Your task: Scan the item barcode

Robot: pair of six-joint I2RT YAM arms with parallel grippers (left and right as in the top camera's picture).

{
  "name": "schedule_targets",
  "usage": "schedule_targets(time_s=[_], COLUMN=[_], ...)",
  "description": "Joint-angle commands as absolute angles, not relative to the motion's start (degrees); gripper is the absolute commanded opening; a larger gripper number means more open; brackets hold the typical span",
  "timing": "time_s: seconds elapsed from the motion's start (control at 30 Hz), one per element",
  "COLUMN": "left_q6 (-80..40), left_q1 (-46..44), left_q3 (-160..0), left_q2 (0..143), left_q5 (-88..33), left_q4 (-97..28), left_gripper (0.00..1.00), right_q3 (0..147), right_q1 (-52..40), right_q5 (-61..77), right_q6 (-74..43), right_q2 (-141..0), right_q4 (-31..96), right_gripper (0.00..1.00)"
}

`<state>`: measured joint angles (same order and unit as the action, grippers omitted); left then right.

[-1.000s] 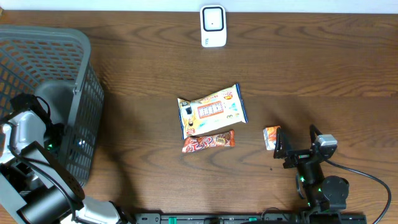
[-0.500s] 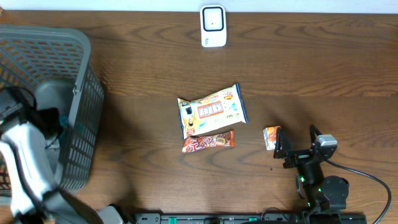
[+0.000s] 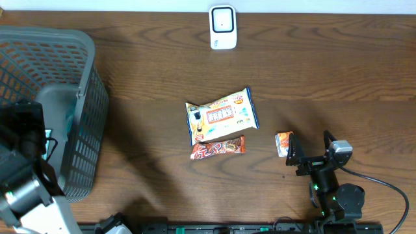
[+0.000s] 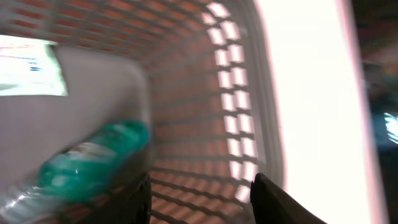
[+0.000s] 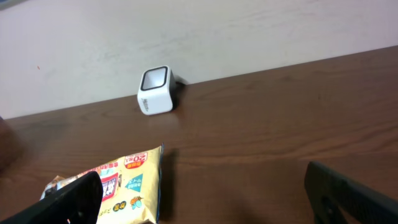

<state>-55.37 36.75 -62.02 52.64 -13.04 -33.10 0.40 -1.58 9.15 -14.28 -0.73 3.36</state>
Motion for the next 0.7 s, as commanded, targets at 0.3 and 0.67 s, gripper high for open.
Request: schedule_targets(time_s=[0.3, 0.67], left_q6=[-49.25, -36.77], left_q1=[36.91, 36.91], left_q3=[-63.24, -63.24], left_q2=[57.78, 74.17], left_q5=[-14.85, -8.73], left_q4=[-29.91, -32.67], left_gripper=[0.78, 0.97], right_q3=[0.32, 0.32], right_q1=[-2.20, -2.20], right_q5=[8.93, 8.93], right_q6=[-14.55, -14.52], right_q2=[-0.49, -0.49], right_q4=[3.57, 3.57], right_gripper=[1.00, 0.99])
